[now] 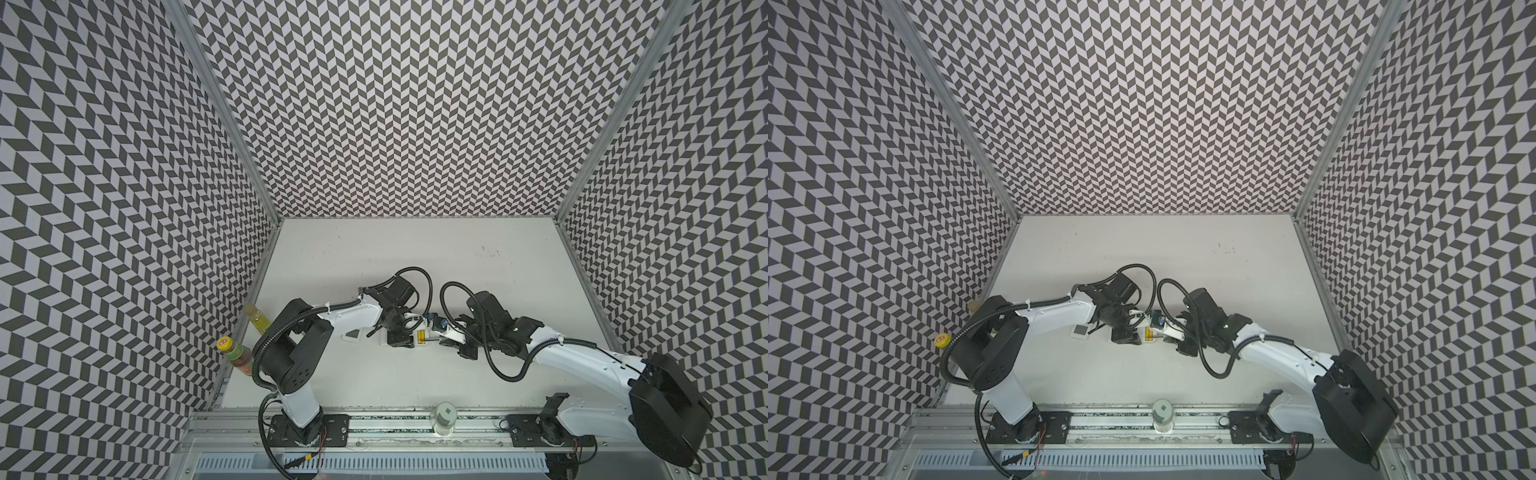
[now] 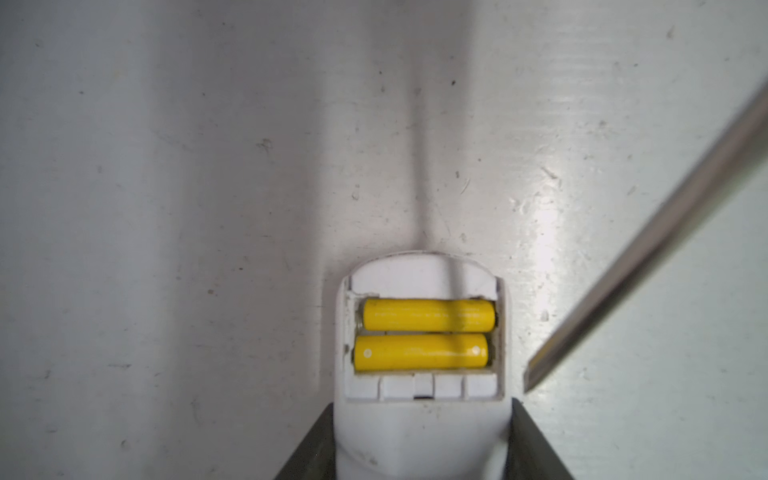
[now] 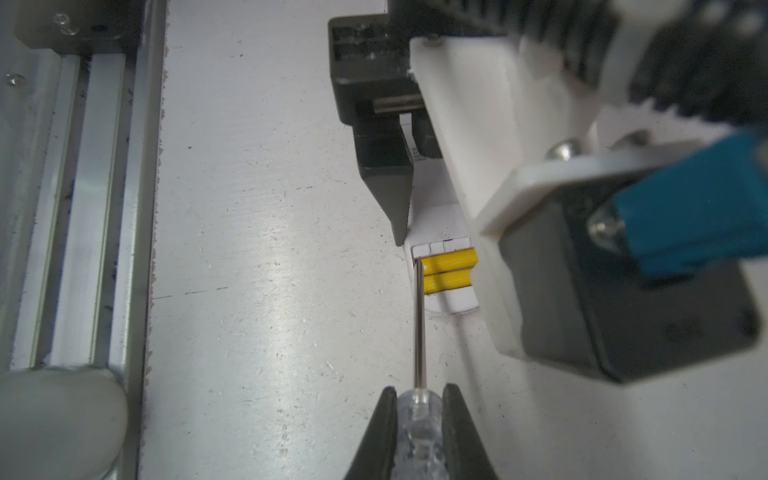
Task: Unload the batteries from the remote control
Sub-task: 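Move the screwdriver tip with the right gripper toward the battery compartment, then pry up the nearer yellow battery with the screwdriver while the left gripper holds the remote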
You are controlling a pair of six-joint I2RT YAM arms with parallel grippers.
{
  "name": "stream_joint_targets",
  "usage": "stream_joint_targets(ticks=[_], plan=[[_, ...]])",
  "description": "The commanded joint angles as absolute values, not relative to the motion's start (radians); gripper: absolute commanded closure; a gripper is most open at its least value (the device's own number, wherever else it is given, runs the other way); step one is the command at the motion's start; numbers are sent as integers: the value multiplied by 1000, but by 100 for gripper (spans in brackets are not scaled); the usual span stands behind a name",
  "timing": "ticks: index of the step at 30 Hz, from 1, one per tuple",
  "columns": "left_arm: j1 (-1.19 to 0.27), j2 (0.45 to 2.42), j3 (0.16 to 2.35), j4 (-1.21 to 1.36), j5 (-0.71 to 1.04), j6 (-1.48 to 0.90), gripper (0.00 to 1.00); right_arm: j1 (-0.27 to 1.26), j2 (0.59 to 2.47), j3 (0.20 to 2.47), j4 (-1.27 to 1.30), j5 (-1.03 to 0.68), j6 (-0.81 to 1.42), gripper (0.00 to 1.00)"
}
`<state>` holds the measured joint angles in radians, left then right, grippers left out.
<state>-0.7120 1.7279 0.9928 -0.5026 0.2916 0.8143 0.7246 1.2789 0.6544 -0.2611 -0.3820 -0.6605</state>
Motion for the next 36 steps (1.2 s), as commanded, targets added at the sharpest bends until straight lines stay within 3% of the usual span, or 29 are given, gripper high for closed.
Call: stream_joint_targets(ticks=[1, 36], plan=[[-721, 1746, 1011, -500, 298, 833, 65, 736, 1294, 685, -207, -371, -653, 100], [-751, 1760, 1013, -507, 295, 844, 66, 775, 1253, 585, -141, -300, -733, 100]])
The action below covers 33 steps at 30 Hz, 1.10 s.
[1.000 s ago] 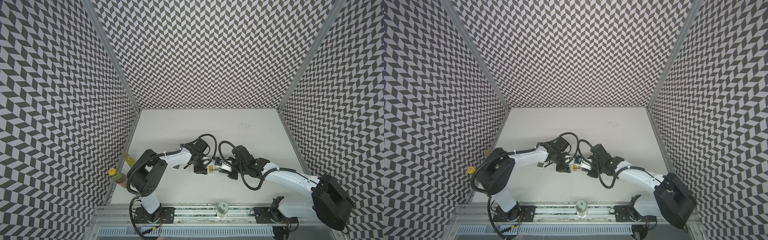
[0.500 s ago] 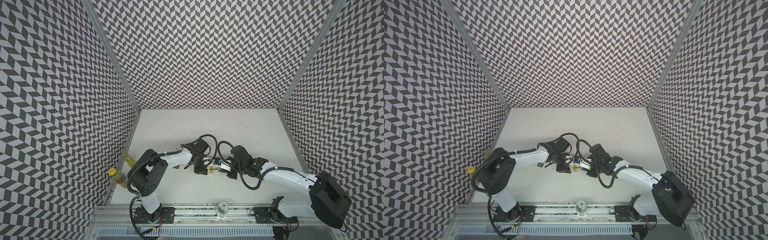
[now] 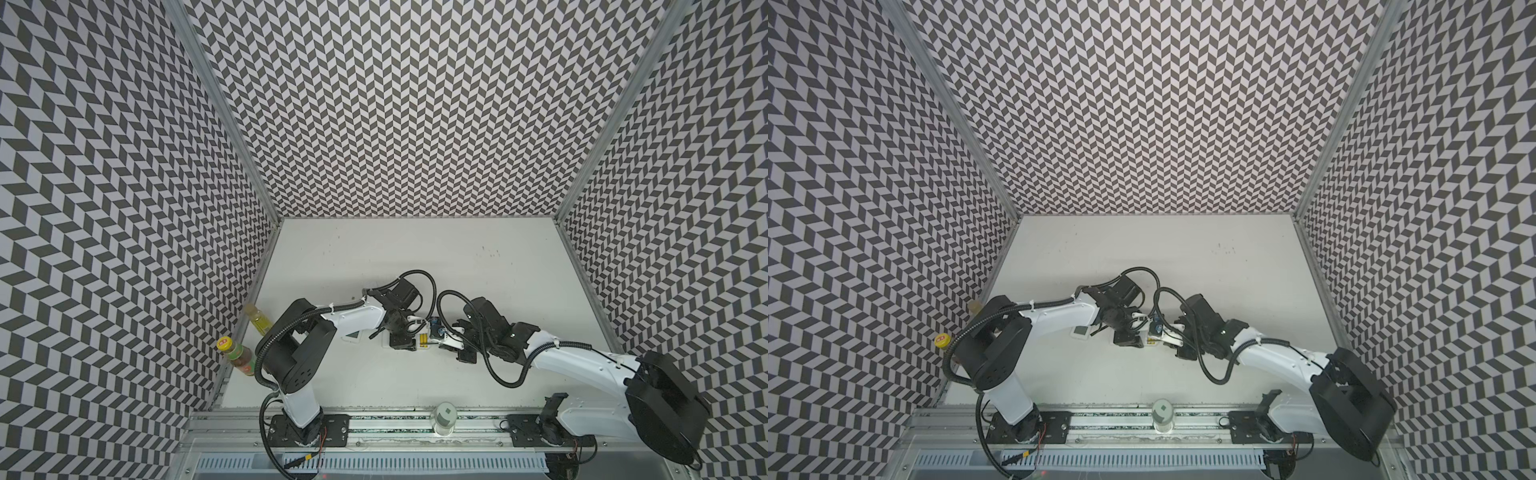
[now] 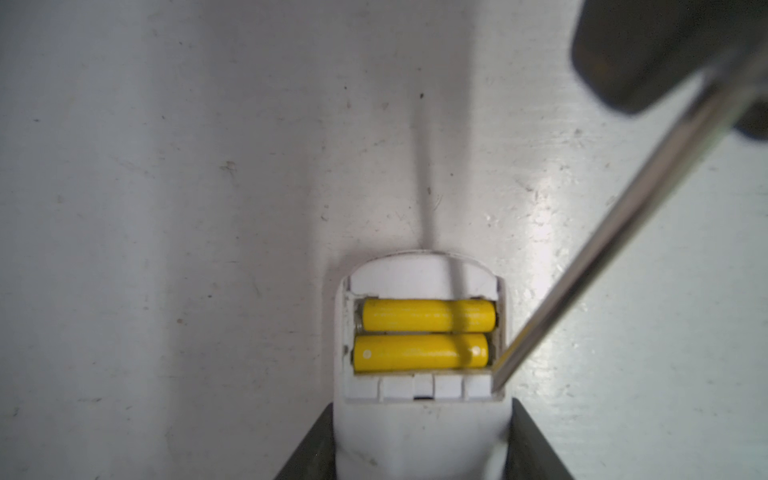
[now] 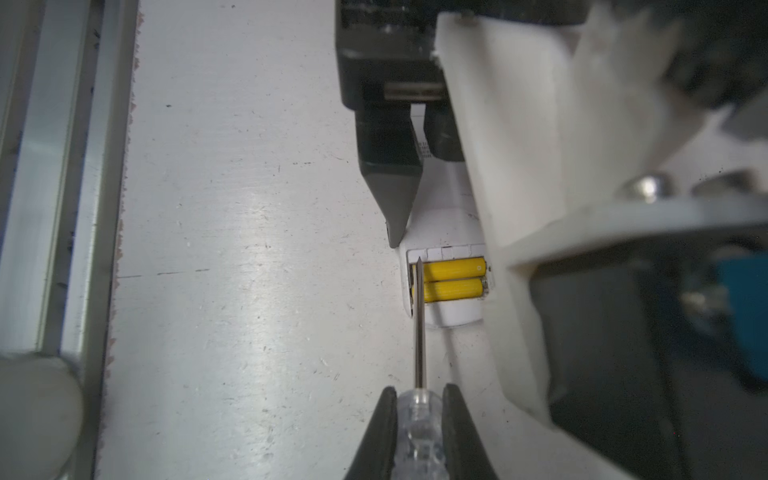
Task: Unload the batteries from the remote control
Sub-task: 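Pry up the nearer yellow battery with the screwdriver while the left gripper holds the remote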
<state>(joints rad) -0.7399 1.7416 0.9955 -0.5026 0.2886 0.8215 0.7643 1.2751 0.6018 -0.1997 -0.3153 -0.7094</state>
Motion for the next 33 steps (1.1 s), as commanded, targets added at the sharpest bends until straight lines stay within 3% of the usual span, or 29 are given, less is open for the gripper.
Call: stream_joint_targets(ticks=[1, 29, 33], plan=[[-752, 1757, 1014, -509, 293, 844, 66, 775, 1255, 586, -144, -300, -734, 100], [-761, 1751, 1029, -533, 305, 842, 69, 779, 1327, 621, -258, -356, -802, 100], [-765, 1756, 1031, -533, 305, 838, 70, 801, 1357, 634, -247, -288, -820, 100]])
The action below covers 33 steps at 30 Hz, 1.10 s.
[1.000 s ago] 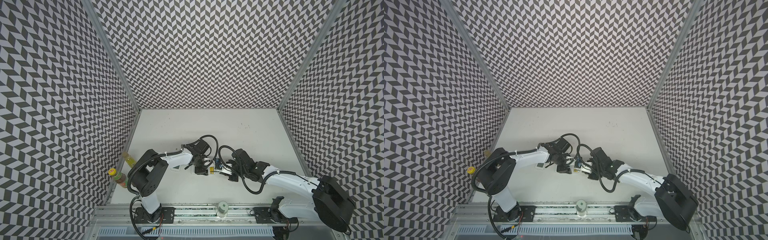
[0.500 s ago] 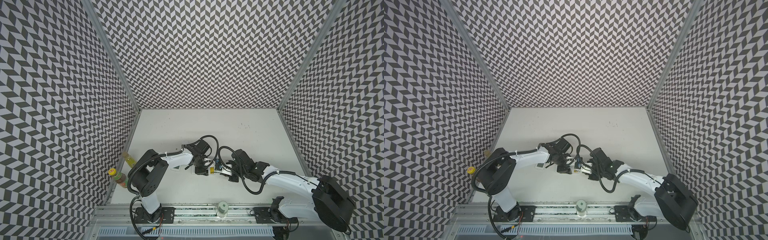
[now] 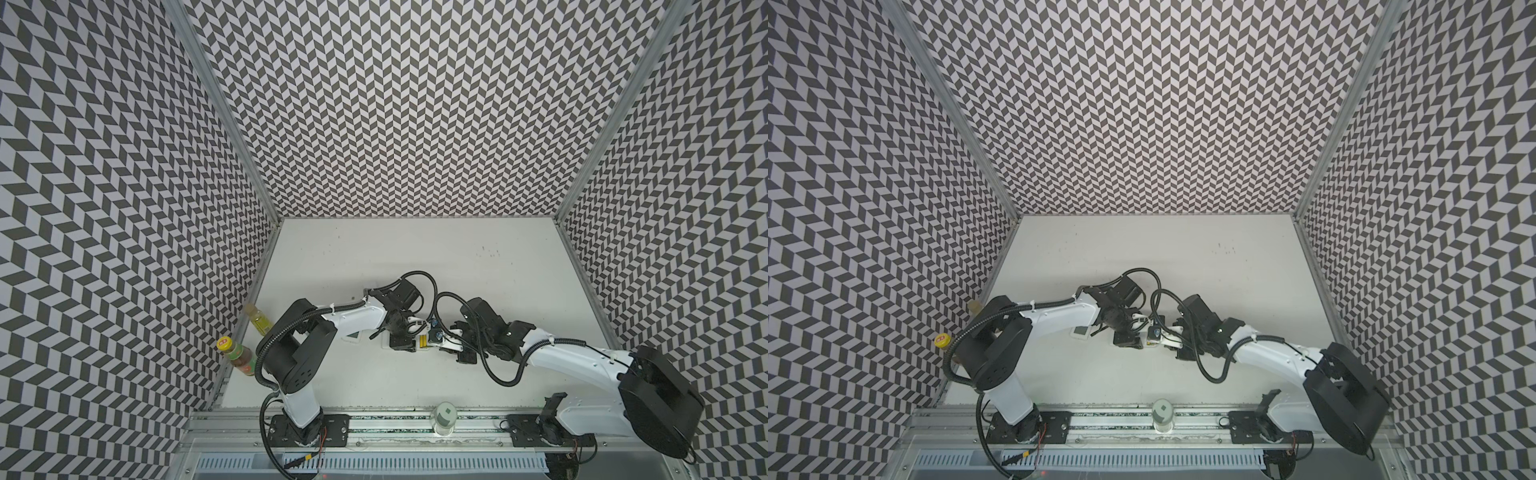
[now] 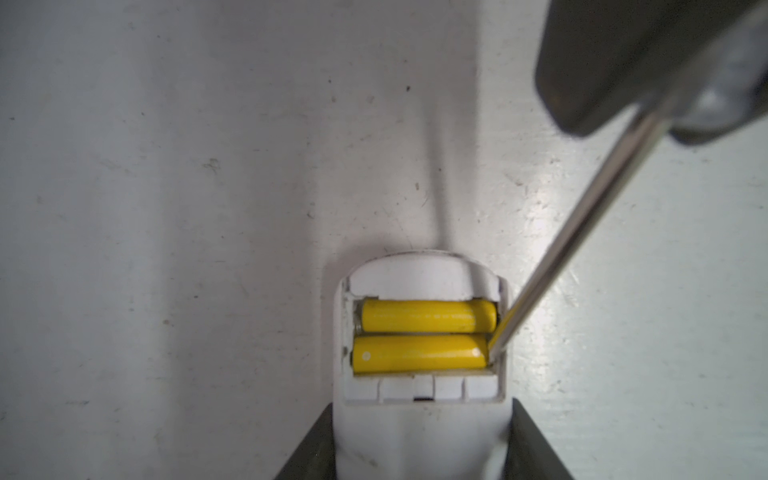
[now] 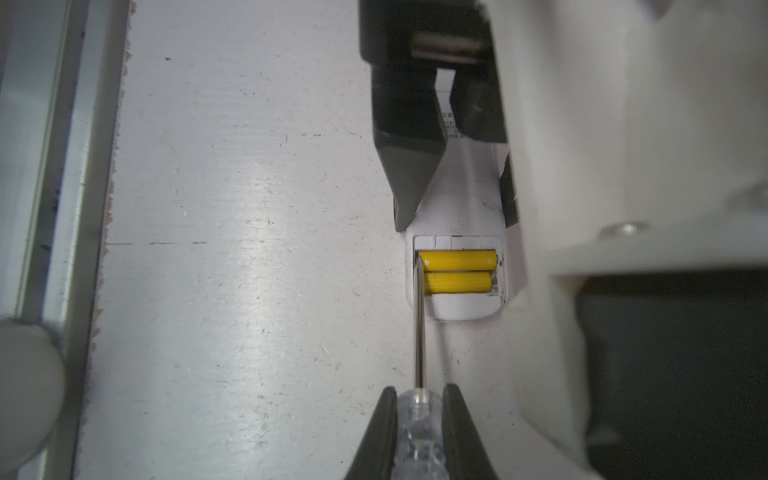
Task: Unload the batteries from the remote control
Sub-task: 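Pry up the nearer yellow battery with the screwdriver while the left gripper holds the remote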
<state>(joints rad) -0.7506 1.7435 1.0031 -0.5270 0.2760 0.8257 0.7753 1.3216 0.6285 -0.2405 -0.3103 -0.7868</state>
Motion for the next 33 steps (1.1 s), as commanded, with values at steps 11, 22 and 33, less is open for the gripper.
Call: stream_joint_targets(ticks=[11, 22, 33], plan=[[-773, 1759, 1032, -535, 316, 830, 70, 905, 1330, 583, -81, 82, -805, 100], [-777, 1764, 1028, -531, 307, 827, 71, 986, 1305, 483, 180, 259, -754, 100], [-773, 1773, 1025, -523, 304, 826, 71, 994, 1249, 467, 250, 325, -789, 100]])
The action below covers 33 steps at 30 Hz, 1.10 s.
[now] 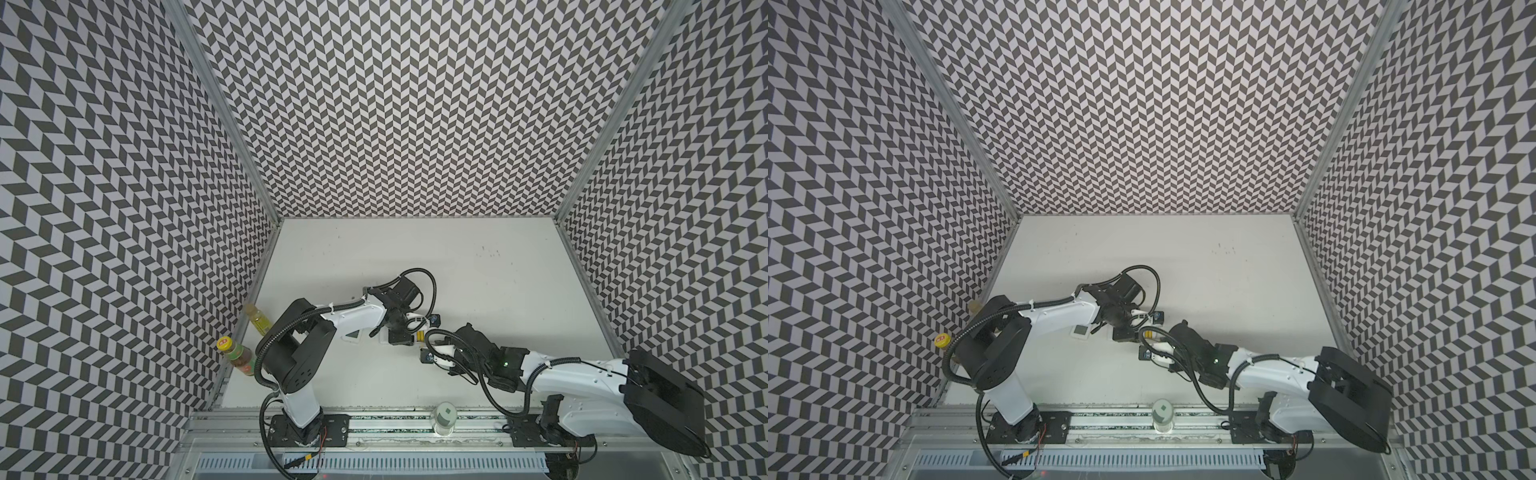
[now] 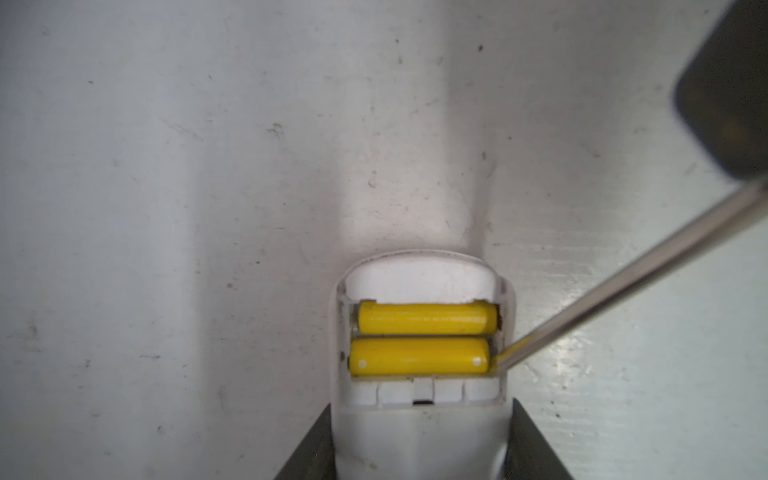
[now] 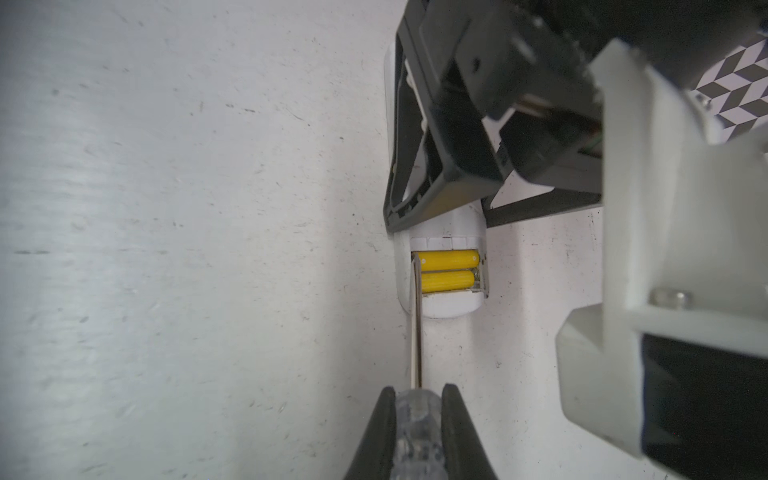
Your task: Unload the batteries from the remote control
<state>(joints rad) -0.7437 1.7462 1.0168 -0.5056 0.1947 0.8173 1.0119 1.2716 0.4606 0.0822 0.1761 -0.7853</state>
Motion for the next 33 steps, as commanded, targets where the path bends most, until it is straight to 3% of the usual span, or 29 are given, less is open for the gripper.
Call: stream_joint_targets(ticks=[1, 33], plan=[[-774, 1773, 1025, -522, 303, 825, 71, 994, 1246, 463, 255, 329, -792, 100], [-783, 1795, 1029, -526, 285, 820, 71, 991, 1172, 447, 211, 374, -819, 100]])
